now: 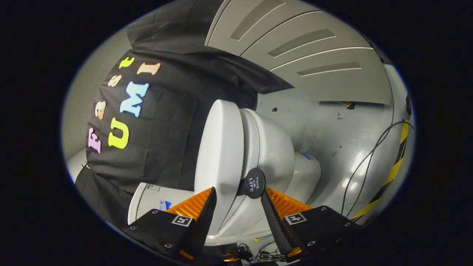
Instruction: Open the toilet lid.
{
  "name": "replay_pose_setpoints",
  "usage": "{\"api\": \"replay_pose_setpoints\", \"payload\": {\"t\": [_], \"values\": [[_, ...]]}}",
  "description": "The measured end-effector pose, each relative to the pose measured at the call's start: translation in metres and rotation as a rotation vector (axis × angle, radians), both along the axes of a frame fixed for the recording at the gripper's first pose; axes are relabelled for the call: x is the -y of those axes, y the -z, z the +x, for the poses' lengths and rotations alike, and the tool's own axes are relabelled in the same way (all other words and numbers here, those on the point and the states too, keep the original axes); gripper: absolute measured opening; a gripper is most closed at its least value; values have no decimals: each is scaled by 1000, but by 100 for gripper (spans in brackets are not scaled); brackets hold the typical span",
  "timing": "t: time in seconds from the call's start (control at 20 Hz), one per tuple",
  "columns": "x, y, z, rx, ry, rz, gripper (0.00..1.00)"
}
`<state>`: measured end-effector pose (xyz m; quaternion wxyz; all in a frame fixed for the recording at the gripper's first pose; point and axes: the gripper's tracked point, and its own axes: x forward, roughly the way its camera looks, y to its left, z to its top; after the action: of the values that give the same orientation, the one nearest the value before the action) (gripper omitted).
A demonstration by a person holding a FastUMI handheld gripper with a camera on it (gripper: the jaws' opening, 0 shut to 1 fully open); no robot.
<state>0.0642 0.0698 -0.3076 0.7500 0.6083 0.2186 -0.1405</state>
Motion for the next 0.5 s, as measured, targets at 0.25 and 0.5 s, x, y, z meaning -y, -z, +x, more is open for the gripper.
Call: {"api": "replay_pose_setpoints", "payload": {"t": [0.25, 0.5], "values": [[-1, 11, 4, -18, -17, 14, 51], [0, 17, 0, -35, -37, 16, 22]]}}
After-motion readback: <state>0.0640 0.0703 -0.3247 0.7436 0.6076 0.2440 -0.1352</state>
